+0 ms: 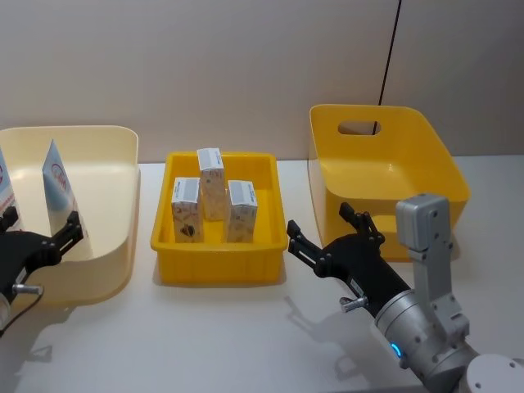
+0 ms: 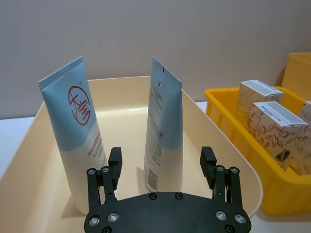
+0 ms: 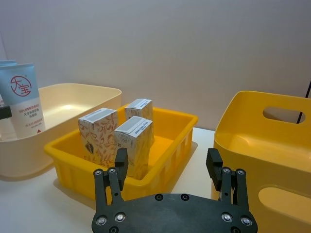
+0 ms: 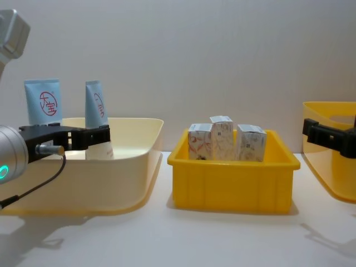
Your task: Bimanual collaborative sorting of washing and personal care products
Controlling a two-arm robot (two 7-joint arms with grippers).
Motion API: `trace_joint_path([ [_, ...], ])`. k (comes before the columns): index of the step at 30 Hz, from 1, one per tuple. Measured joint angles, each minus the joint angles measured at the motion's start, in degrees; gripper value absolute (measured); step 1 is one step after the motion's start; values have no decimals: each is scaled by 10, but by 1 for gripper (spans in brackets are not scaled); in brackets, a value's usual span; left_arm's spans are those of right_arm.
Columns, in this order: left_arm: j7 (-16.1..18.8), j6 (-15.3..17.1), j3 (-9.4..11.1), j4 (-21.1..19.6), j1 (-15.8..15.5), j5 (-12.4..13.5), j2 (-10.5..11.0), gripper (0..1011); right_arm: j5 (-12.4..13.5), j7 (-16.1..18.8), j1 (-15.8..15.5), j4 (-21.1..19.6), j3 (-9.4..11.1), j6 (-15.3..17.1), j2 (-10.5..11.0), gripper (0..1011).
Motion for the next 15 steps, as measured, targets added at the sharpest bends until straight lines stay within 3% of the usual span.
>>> trace_joint_path([
  [15, -28, -3, -4, 44, -33, -10, -15, 1003, 0, 0, 0, 0, 0, 0, 0, 1001],
])
